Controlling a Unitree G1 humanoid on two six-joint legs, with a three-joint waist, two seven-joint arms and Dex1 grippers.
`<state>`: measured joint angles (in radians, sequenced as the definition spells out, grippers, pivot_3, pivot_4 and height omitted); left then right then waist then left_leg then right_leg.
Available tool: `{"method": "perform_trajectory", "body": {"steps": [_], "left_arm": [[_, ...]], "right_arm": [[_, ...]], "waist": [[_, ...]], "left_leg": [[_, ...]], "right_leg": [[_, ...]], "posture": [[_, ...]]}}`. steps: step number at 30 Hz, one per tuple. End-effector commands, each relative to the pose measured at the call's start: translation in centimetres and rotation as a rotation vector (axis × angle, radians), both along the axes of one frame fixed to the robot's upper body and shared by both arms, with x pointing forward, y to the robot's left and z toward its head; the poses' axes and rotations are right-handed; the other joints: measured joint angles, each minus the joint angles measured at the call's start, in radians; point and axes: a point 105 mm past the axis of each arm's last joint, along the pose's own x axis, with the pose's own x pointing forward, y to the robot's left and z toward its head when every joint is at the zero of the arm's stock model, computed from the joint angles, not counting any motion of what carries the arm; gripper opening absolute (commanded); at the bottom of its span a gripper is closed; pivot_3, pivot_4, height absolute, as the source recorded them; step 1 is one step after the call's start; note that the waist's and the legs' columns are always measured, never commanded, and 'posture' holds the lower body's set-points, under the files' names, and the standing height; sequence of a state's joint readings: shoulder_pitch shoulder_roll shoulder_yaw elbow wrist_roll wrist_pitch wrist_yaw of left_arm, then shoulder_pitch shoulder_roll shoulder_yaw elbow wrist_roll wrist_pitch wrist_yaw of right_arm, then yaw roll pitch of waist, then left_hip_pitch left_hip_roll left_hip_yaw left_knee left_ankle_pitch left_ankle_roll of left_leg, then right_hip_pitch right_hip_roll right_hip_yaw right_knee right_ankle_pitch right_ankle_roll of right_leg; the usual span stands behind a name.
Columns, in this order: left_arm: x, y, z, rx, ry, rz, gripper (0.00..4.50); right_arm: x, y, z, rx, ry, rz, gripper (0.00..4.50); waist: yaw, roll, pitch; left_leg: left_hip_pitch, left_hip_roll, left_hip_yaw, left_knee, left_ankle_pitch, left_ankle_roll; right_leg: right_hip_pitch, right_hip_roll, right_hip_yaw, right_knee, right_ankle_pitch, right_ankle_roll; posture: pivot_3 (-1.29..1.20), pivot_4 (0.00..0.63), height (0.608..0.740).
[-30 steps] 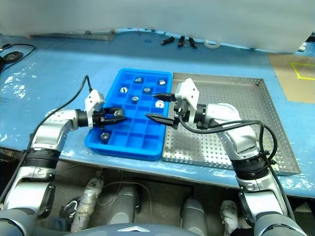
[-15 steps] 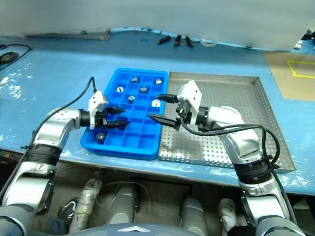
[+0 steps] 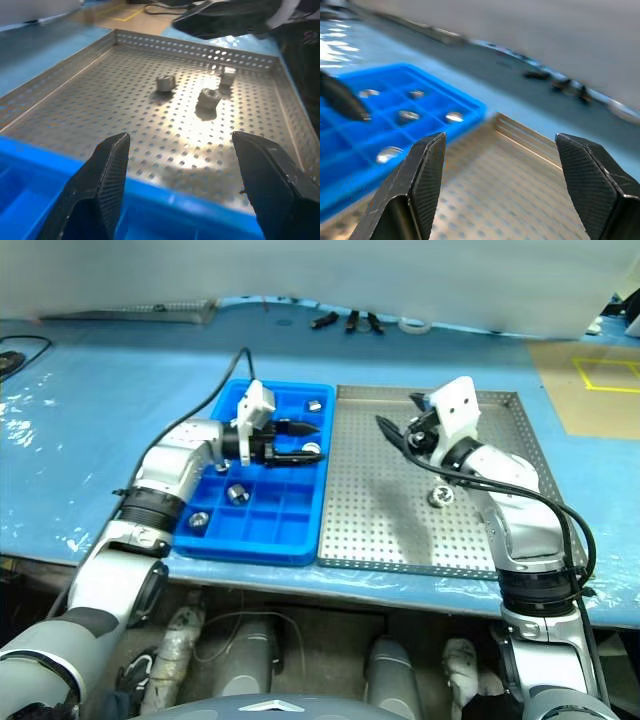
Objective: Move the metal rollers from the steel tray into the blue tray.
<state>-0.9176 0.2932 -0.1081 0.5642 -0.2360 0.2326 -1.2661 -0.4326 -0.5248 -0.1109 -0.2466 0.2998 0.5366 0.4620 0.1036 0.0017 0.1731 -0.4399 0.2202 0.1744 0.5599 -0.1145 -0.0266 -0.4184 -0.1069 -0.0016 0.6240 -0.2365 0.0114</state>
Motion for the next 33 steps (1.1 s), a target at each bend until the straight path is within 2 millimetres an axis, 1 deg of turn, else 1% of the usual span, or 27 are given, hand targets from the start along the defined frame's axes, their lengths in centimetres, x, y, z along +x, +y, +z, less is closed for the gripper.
{"method": "perform_trajectory", "body": {"steps": [1, 3, 4, 5, 7, 9, 12, 17, 24, 27, 28, 33], "left_arm": [[-0.5, -1.5, 1.6, -0.027, -0.043, -0.085, 3.43], [-0.9, -2.2, 1.6, -0.030, -0.037, -0.120, 3.43], [-1.0, -2.5, 1.5, -0.029, -0.036, -0.135, 3.43], [-1.0, -2.7, 1.5, -0.028, -0.034, -0.142, 3.43], [-0.9, -2.9, 1.4, -0.030, -0.029, -0.150, 3.43], [-0.9, -3.2, 1.5, -0.032, -0.027, -0.157, 3.43], [-0.9, -3.4, 1.5, -0.030, -0.029, -0.169, 3.43], [-1.0, -3.3, 1.4, -0.030, -0.029, -0.169, 3.43], [-1.0, -3.0, 1.1, -0.029, -0.024, -0.157, 3.43], [-0.9, -2.8, 1.1, -0.027, -0.021, -0.143, 3.45], [-0.9, -2.8, 1.1, -0.026, -0.020, -0.140, 3.45], [-0.9, -2.7, 0.9, -0.024, -0.019, -0.135, 3.45]], "right_arm": [[-1.3, -2.3, -0.3, 0.041, 0.010, -0.107, 3.69], [-2.1, -2.8, -2.2, 0.038, 0.064, -0.124, 3.69], [-2.6, -3.0, -3.7, 0.043, 0.107, -0.132, 3.69], [-3.0, -3.0, -4.8, 0.048, 0.138, -0.135, 3.69], [-3.5, -2.8, -6.4, 0.052, 0.172, -0.133, 3.69], [-3.5, -2.5, -7.6, 0.055, 0.189, -0.132, 3.69], [-3.1, -3.0, -9.6, 0.028, 0.219, -0.167, 3.69], [-2.3, -3.7, -10.5, 0.039, 0.218, -0.193, 3.69], [-1.1, -3.5, -11.7, 0.035, 0.235, -0.201, 3.69], [-0.9, -3.0, -12.1, 0.048, 0.259, -0.181, 4.19], [-0.9, -2.9, -12.1, 0.040, 0.258, -0.182, 4.47], [-0.7, -2.4, -12.6, 0.029, 0.268, -0.192, 4.47]], "waist": [[-0.013, 0.000, 0.000], [-0.028, 0.000, 0.000], [-0.035, 0.000, 0.000], [-0.037, 0.000, 0.000], [-0.054, 0.000, 0.000], [-0.069, 0.000, 0.000], [-0.084, 0.000, 0.000], [-0.087, 0.000, 0.000], [-0.087, 0.000, 0.000], [-0.086, 0.000, 0.000], [-0.086, 0.000, 0.000], [-0.084, 0.000, 0.000]], "left_leg": [[0.000, 0.000, 0.000, 0.000, 0.000, 0.001], [0.001, 0.000, 0.001, 0.000, -0.002, 0.003], [0.000, 0.000, 0.001, 0.000, -0.002, 0.003], [0.000, 0.000, 0.001, 0.000, -0.002, 0.004], [0.000, 0.000, 0.002, 0.000, -0.003, 0.005], [0.001, -0.001, 0.002, 0.001, -0.005, 0.007], [0.002, -0.001, 0.003, 0.003, -0.005, 0.008], [0.002, -0.002, 0.003, 0.004, -0.005, 0.009], [0.002, -0.003, 0.004, 0.004, -0.006, 0.011], [0.002, -0.003, 0.004, 0.005, -0.007, 0.012], [0.002, -0.003, 0.004, 0.005, -0.007, 0.012], [0.002, -0.003, 0.004, 0.005, -0.007, 0.012]], "right_leg": [[0.000, 0.000, 0.000, 0.000, 0.000, 0.000], [0.000, 0.000, 0.001, -0.001, 0.000, 0.000], [0.000, 0.000, 0.001, -0.001, 0.000, 0.000], [0.000, 0.000, 0.001, -0.001, 0.000, 0.000], [0.000, 0.000, 0.002, -0.001, 0.000, 0.000], [0.000, 0.000, 0.002, -0.001, 0.000, 0.000], [0.000, 0.000, 0.002, -0.001, 0.001, 0.001], [0.001, -0.001, 0.003, -0.001, 0.002, 0.001], [0.001, -0.001, 0.003, -0.002, 0.002, 0.000], [0.001, -0.001, 0.003, -0.002, 0.002, 0.000], [0.002, -0.001, 0.003, -0.002, 0.002, 0.000], [0.003, -0.001, 0.003, -0.002, 0.002, 0.000]], "posture": [[-0.29, 0.150, 0.740], [-0.31, 0.150, 0.740], [-0.32, 0.150, 0.740], [-0.33, 0.150, 0.740], [-0.34, 0.150, 0.740], [-0.34, 0.150, 0.740], [-0.34, 0.150, 0.740], [-0.33, 0.150, 0.740], [-0.31, 0.150, 0.740], [-0.30, 0.150, 0.740], [-0.30, 0.150, 0.740], [-0.30, 0.150, 0.740]]}}
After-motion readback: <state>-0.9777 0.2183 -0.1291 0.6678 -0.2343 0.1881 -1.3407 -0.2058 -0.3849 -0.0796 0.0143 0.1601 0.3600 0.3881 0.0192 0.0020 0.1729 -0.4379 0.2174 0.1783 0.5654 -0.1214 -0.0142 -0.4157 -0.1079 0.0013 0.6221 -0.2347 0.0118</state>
